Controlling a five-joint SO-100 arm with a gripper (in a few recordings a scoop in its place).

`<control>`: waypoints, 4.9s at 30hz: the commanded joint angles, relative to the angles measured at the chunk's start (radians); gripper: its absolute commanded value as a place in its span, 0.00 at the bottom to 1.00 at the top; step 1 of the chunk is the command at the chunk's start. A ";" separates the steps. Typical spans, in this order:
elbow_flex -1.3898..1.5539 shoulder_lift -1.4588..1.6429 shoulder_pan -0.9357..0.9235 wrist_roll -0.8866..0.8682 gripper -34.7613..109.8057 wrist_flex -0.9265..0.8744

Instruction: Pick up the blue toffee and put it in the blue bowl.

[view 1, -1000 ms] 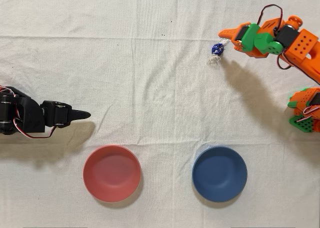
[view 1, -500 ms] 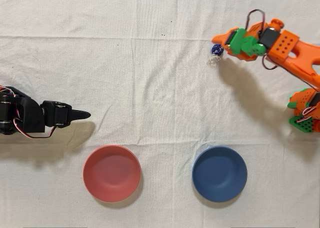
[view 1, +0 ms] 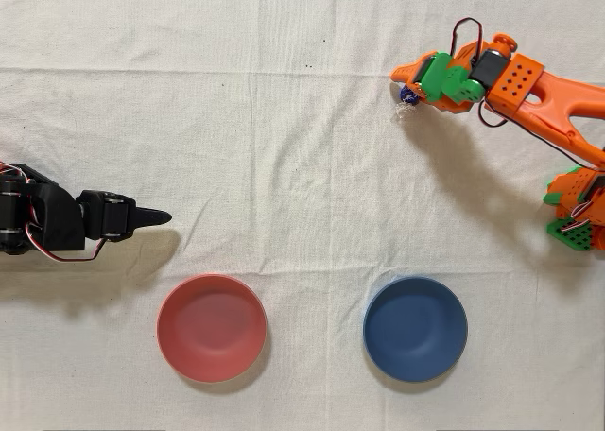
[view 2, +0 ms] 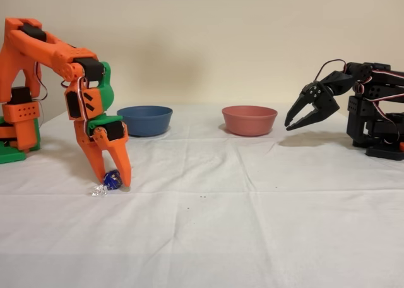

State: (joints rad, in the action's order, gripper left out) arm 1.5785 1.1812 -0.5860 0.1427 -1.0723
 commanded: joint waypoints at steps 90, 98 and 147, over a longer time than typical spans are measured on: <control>-0.333 0.497 0.856 0.186 0.31 -0.360; -0.377 0.388 1.075 0.169 0.31 -0.342; -0.382 0.187 1.255 0.037 0.59 -0.377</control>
State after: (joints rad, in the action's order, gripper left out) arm 1.2103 1.2824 0.6581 0.1764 -1.4312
